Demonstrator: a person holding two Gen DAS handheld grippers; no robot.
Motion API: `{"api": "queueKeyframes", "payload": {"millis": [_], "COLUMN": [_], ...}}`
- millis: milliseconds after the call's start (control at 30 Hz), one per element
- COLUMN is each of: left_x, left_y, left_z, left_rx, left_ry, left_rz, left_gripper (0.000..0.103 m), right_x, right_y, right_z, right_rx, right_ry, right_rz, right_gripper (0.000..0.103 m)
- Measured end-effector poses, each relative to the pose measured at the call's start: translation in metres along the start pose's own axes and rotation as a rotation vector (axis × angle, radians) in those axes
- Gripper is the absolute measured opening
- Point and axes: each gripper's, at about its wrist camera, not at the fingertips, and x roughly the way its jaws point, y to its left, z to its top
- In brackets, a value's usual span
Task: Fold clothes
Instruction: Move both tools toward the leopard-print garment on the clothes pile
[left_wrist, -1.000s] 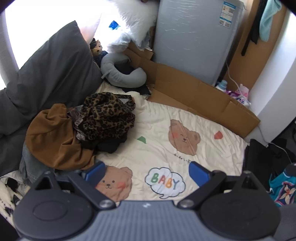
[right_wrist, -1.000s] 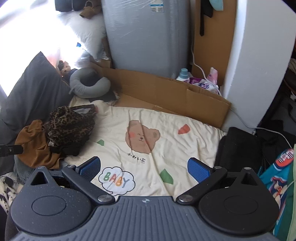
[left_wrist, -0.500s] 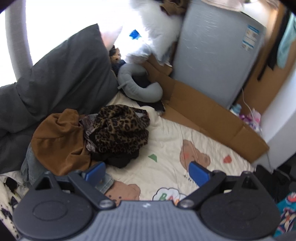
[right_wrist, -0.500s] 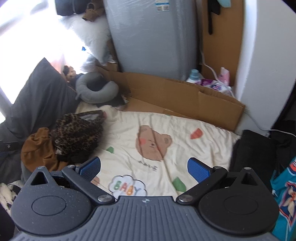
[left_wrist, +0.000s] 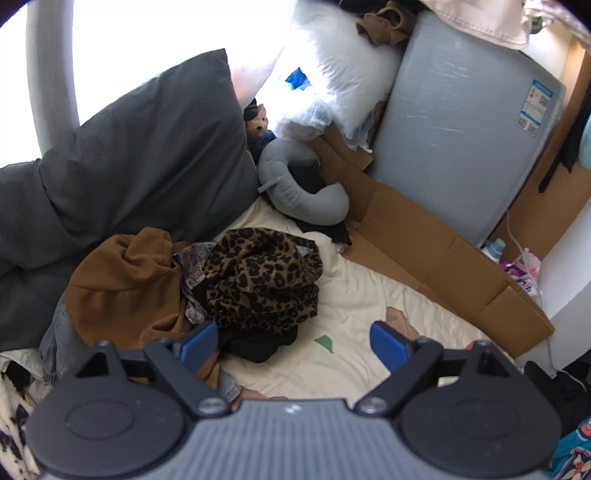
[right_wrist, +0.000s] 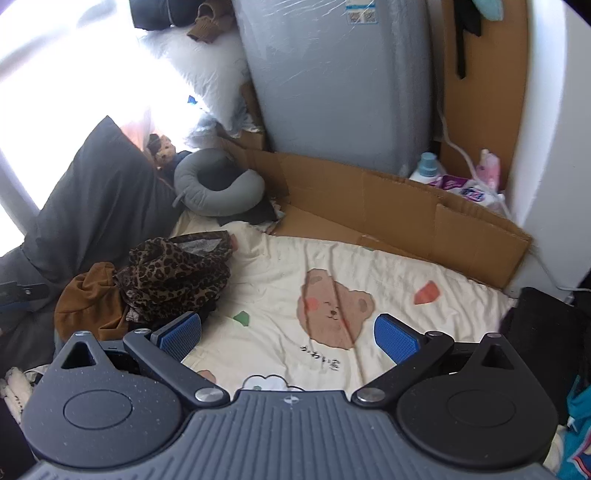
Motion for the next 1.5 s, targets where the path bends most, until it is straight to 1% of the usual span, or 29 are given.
{"api": "queueKeyframes", "payload": {"millis": [67,200,267,400,467,567,667,800,900,1000,1067,1167,1233,1400,1500], "left_x": [0.009,0.033,0.044,0.068,0.08,0.097,0.114,0.138,0.158,0.177,0.19,0.209,0.218,0.244,0.256], "left_y": [0.002,0.007,0.01,0.015,0.017,0.02,0.024,0.032,0.04,0.045,0.045,0.044,0.046,0.051,0.051], "left_z": [0.0,0.003,0.004,0.006,0.008,0.01,0.012,0.013,0.011,0.008,0.005,-0.001,-0.004,-0.009,-0.013], "left_rx": [0.001,-0.022,-0.033,-0.056,-0.068,-0.078,-0.077,-0.088,-0.119,-0.122,-0.087,-0.015,-0.003,0.008,0.023], "left_ry": [-0.003,-0.007,-0.009,-0.013,-0.014,-0.015,-0.024,-0.038,-0.037,-0.034,-0.03,-0.024,-0.019,-0.004,-0.017], "left_rz": [-0.004,0.005,0.01,0.02,0.025,0.033,0.051,0.068,0.064,0.049,0.036,0.049,0.05,0.035,0.045], "left_gripper": [0.087,0.087,0.087,0.085,0.079,0.076,0.076,0.076,0.076,0.078,0.083,0.084,0.087,0.088,0.089], "right_x": [0.01,0.033,0.043,0.063,0.075,0.092,0.108,0.128,0.145,0.161,0.168,0.172,0.176,0.19,0.201], "right_y": [-0.002,-0.006,-0.008,-0.012,-0.016,-0.02,-0.021,-0.018,-0.016,-0.016,-0.016,-0.016,-0.017,-0.02,-0.021], "right_z": [0.004,0.014,0.018,0.022,0.023,0.025,0.03,0.032,0.028,0.019,0.01,0.004,0.0,-0.005,-0.007], "right_rx": [-0.001,0.018,0.023,0.001,0.01,0.018,0.011,-0.018,-0.032,-0.005,0.017,-0.011,-0.012,-0.008,0.0], "right_ry": [0.013,0.04,0.047,0.032,0.028,0.025,0.019,0.017,0.035,0.075,0.092,0.083,0.089,0.109,0.109], "right_rz": [0.039,0.076,0.073,0.048,0.062,0.085,0.108,0.116,0.101,0.094,0.102,0.094,0.097,0.119,0.13], "right_gripper": [0.102,0.102,0.102,0.103,0.103,0.103,0.102,0.102,0.102,0.102,0.102,0.102,0.102,0.102,0.102]}}
